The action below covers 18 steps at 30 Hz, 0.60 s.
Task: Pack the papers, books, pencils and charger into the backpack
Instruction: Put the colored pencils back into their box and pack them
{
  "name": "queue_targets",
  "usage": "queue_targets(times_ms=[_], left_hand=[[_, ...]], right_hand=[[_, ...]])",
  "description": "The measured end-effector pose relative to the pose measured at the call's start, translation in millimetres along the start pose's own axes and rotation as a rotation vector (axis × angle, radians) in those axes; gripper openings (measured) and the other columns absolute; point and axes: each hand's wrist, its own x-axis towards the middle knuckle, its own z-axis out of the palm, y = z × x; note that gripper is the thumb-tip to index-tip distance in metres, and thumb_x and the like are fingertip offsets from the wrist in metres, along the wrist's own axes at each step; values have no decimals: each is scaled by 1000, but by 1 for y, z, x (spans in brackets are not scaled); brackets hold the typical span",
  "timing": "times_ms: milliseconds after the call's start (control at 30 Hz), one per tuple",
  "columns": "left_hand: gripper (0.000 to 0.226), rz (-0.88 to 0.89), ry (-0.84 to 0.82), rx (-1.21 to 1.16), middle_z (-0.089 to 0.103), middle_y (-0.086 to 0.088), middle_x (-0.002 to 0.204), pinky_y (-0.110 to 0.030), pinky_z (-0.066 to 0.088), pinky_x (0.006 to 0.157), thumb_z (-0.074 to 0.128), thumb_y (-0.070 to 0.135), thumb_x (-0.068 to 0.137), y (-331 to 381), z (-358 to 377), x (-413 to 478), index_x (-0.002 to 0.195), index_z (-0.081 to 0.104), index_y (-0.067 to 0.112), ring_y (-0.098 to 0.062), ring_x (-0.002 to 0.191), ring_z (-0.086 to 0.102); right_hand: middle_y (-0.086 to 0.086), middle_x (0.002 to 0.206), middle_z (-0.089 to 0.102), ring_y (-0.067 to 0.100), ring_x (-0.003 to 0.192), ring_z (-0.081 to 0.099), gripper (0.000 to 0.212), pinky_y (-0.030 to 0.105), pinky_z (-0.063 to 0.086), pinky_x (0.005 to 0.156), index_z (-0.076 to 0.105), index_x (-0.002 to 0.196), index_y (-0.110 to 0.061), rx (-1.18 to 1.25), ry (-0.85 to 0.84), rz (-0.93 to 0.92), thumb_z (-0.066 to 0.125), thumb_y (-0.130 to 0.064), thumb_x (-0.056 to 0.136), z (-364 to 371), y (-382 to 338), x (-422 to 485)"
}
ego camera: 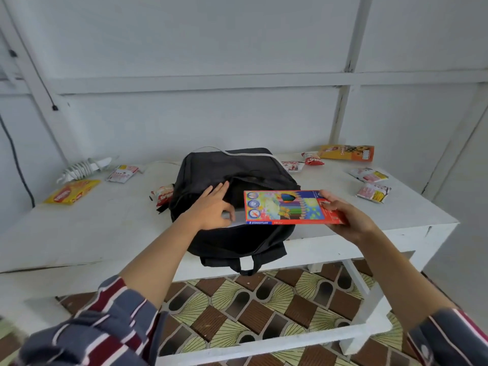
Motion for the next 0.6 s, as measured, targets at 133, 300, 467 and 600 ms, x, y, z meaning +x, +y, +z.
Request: queue_targets(times_ms=[133, 300, 467, 600], left_hand=[[36, -12, -8, 66, -10, -4, 158, -36, -7, 116, 57, 31, 89, -9, 1, 3, 126, 57, 34, -19, 145, -8], [44, -64, 31, -206, 11, -4, 157, -44, -3, 116, 60, 31, 90, -21, -7, 6, 133, 51, 31, -22, 145, 4], [38, -105, 149, -463, 29, -5, 142, -25, 26, 107, 62, 13, 89, -33, -13, 16, 126, 59, 21, -17, 129, 34], [40, -49, 223, -325, 32, -7, 124, -18, 30, 90, 56, -4, 88, -33, -8, 25, 123, 61, 15, -21, 111, 43]], right_hand=[[8, 102, 62, 19, 86, 58, 32, 21, 56, 60, 60, 106, -21, -50, -52, 45, 56, -3, 79, 4, 11, 7], [8, 102, 62, 19, 86, 57, 34, 20, 56, 58, 57, 113, -19, -50, -69, 59, 51, -3, 83, 5, 18, 13], [8, 103, 61, 19, 86, 57, 29, 20, 56, 56, 59, 106, -22, -50, -51, 60, 52, -4, 85, 4, 21, 16], [9, 110, 59, 20, 89, 58, 40, 22, 57, 60, 62, 108, -22, -48, -48, 58, 66, -6, 71, 2, 23, 20]])
